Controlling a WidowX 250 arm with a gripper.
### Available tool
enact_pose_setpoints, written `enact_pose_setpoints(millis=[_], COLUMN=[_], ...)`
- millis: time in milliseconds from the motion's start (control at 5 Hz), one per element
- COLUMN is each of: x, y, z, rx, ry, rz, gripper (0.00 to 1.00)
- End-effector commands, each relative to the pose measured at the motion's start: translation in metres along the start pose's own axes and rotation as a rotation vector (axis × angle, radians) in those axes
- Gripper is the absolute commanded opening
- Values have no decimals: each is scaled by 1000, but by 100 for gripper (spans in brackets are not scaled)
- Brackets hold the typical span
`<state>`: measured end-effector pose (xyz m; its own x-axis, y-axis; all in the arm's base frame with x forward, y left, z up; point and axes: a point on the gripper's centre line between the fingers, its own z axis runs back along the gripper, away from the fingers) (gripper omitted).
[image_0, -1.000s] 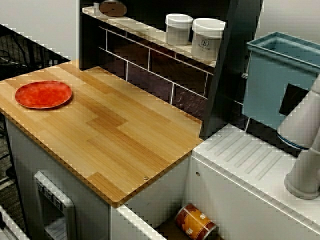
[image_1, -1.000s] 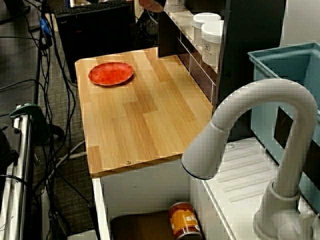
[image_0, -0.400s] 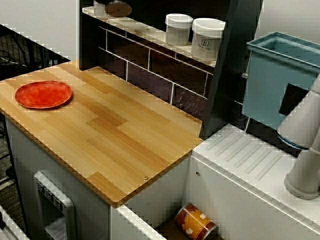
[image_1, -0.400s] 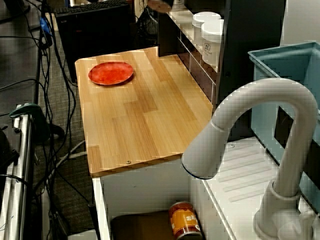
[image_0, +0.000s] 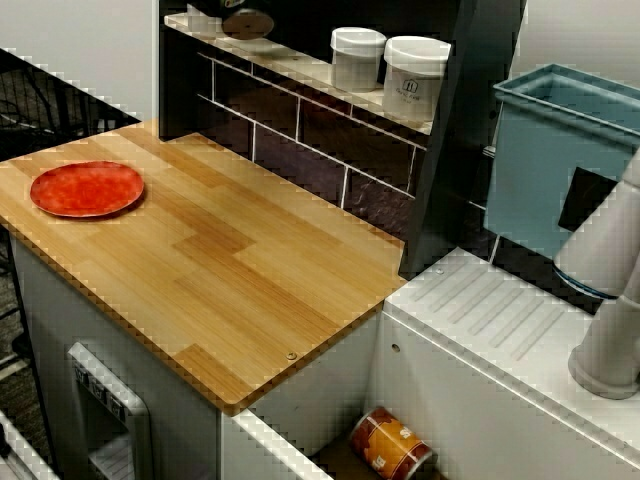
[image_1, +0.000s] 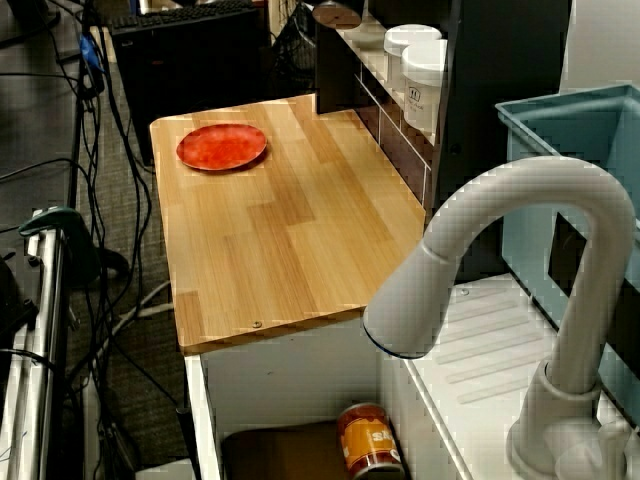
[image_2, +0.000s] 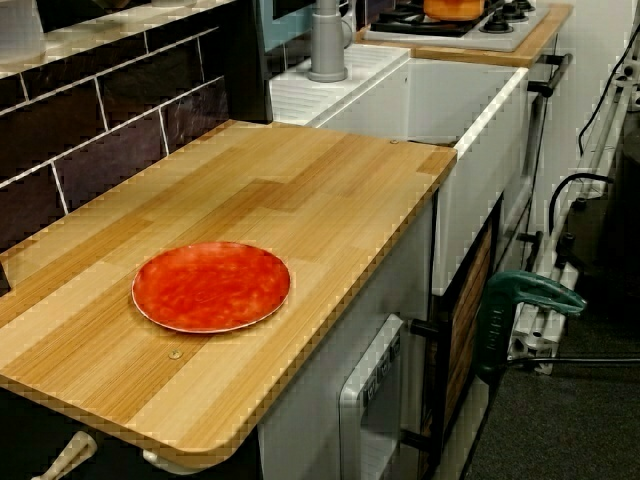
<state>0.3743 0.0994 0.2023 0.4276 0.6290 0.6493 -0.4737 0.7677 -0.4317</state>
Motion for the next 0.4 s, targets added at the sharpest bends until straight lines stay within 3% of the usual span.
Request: enact_pose_setpoints(millis=[0, 200], x=[11, 5], y=[-2, -3], z=[26, 26], rx=[-41, -41], ry=[-61, -67], rz=[13, 9], gripper=[0, 0])
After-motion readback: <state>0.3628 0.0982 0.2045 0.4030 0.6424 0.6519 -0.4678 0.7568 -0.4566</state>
